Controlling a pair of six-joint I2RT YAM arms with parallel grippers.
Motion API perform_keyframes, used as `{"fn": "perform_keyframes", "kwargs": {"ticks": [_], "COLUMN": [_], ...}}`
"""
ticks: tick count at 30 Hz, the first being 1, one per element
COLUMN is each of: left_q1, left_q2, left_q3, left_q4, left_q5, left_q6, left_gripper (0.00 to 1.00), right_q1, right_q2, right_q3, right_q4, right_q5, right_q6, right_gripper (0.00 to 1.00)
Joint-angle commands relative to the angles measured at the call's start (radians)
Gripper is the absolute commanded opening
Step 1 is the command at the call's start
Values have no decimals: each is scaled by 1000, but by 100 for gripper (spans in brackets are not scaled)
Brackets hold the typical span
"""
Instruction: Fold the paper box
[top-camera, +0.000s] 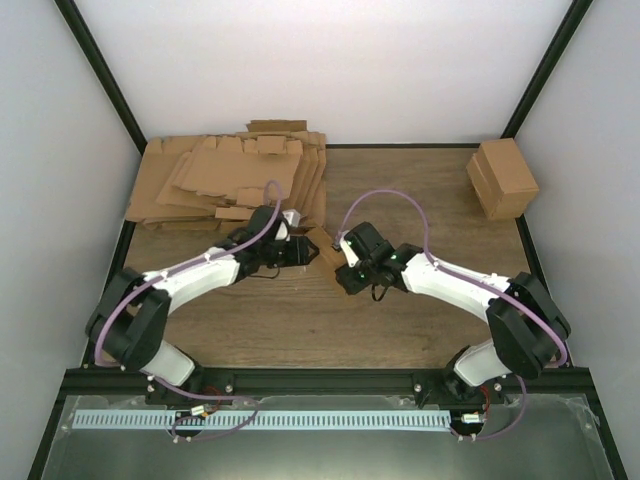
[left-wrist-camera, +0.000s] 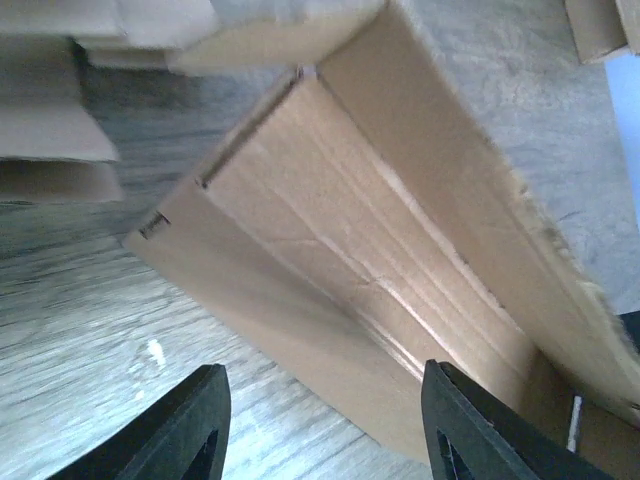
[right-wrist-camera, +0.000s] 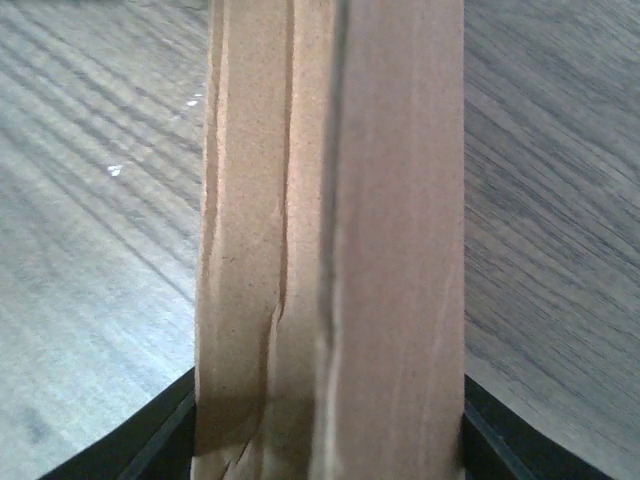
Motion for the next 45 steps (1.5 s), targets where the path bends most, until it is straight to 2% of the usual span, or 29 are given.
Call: {"fn": "perform_keyframes", "kwargs": {"ticks": [1,6,11,13,17,25,29,35,45], "left_q1": [51,141,154,154,153,153,154,153,154], "left_q2": [-144,-314,-371,-396,-513,-698,-652,-513,-389], "left_q3": [29,2,-7,-29,-135,-240,-258,-183,-102], "left_q4": [-168,-279,-338,-333,-225,-249,-219,-228,-271], "left_q5": [-93,-147,-135,-134,-11,-61,-86,-44,-34], "left_q6": [112,167,292,324,404,541,575,622,753], "left_gripper": [55,59,65,67,70,66,60,54,53], "right_q1": [6,24,126,131,131,132,132,132,132], "right_q2": [-2,11,32,58,70,60,66,58,39], "right_q3": [79,99,130,150,163,173,173,176,177], "right_q4": [-55,-84,-121,-149,-189,-205,-197,-180,-157], "right_q5": [-84,-200,-141,-117,-74,-68,-72,-53,-55], "right_q6": [-61,-125,-182,-180,-183,-184,-185,-180,-187], "right_gripper": [44,43,44,44,44,47,51,72,71]}}
